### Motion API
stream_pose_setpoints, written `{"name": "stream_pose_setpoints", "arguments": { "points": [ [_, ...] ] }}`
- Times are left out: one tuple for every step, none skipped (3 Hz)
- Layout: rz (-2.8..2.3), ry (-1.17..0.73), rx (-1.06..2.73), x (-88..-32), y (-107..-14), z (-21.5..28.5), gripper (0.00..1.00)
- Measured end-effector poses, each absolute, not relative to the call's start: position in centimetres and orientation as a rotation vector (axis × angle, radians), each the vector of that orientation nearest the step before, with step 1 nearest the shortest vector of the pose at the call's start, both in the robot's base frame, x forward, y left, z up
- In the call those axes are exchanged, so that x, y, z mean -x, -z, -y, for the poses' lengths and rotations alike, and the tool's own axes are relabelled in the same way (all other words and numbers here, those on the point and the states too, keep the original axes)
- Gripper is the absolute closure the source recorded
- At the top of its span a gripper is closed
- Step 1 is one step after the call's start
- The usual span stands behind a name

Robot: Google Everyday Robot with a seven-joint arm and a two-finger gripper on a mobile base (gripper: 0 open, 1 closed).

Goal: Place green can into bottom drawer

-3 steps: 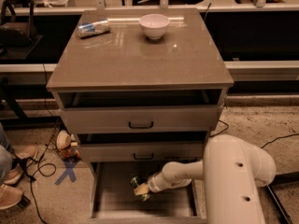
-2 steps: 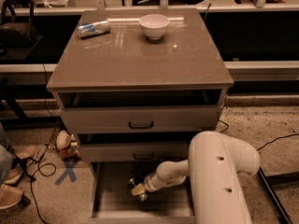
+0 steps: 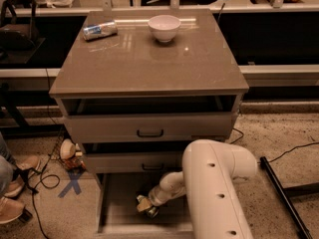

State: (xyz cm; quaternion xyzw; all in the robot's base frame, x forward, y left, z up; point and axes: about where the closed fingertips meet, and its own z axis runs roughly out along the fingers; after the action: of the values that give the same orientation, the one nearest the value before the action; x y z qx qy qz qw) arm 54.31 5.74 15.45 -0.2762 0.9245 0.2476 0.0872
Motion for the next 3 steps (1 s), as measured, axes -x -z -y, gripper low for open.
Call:
{"name": "stream_pose_setpoints", "arguments": {
  "points": [
    [-2.775,-0.715,0.820,-54.4,-14.9,-5.2,0.00],
    [-2.775,-0.714,0.820,-54.4,-14.8,-5.2,0.00],
    [-2.730,-0.747,0.786,-53.9,-16.6,-3.3,0.00]
  ]
}}
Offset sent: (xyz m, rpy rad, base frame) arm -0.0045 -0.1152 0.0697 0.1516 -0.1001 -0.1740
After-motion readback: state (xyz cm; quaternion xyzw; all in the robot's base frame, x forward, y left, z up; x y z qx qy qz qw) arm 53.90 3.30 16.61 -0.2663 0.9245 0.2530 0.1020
